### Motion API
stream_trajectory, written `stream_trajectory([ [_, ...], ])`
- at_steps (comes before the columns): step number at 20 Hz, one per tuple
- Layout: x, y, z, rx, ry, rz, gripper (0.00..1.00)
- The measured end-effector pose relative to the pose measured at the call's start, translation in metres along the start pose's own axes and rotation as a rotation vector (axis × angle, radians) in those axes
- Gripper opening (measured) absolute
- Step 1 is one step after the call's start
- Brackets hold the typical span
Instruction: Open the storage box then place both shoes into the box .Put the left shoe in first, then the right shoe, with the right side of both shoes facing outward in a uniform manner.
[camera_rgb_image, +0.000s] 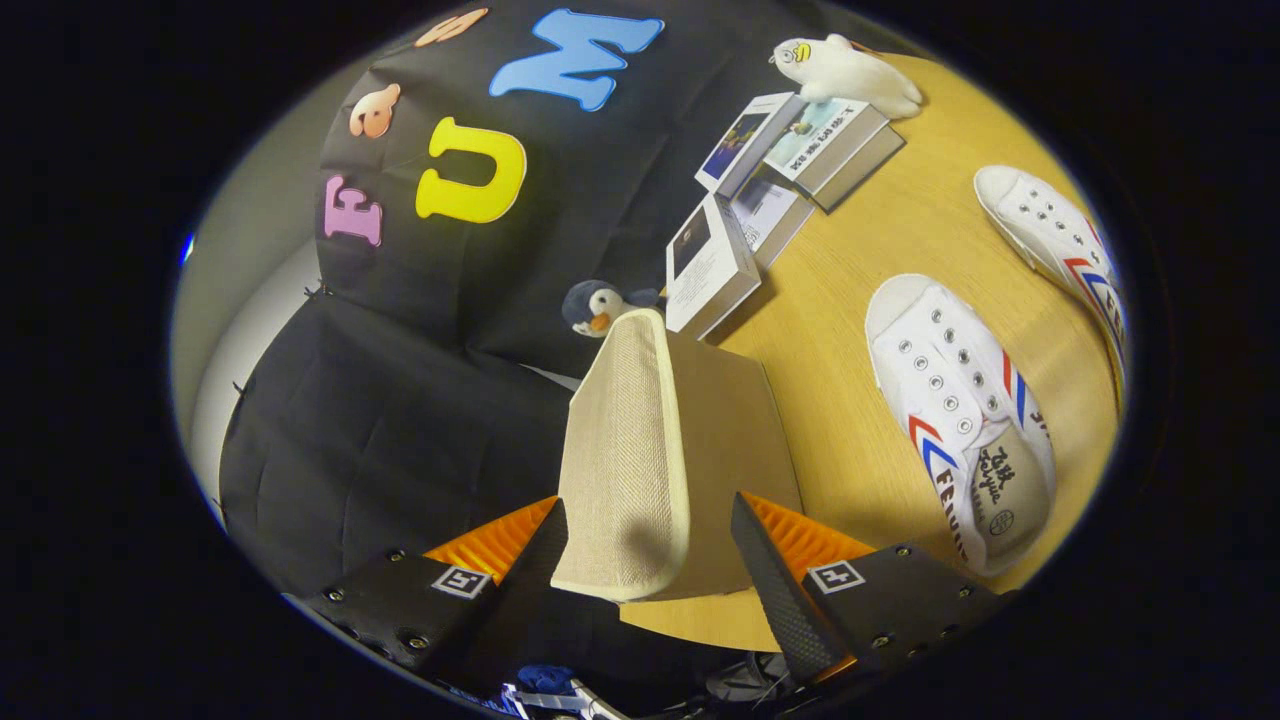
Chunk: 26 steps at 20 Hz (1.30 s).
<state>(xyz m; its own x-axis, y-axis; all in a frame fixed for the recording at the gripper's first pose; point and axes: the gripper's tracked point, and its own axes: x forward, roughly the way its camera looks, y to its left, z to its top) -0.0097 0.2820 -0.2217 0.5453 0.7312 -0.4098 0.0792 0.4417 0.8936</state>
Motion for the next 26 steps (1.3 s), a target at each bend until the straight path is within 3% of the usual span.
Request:
stream_trajectory([
  [1, 0.002, 0.001, -0.003, 0.014, 0.009, 0.008, 0.99],
  [4, 0.009, -0.001, -0.004, 0.06, 0.023, 0.001, 0.68],
  [8, 0.009, -0.001, -0.014, 0.053, 0.066, -0.003, 0.68],
  [10, 0.011, 0.002, -0.01, 0.065, 0.044, -0.001, 0.32],
  [11, 0.009, 0.005, -0.008, 0.067, 0.04, 0.016, 0.27],
  [12, 0.008, 0.008, -0.003, 0.07, 0.018, 0.019, 0.12],
  [13, 0.005, 0.01, -0.002, 0.051, 0.02, 0.022, 0.05],
  [26, -0.003, 0.141, -0.002, -0.126, 0.047, 0.171, 0.05],
])
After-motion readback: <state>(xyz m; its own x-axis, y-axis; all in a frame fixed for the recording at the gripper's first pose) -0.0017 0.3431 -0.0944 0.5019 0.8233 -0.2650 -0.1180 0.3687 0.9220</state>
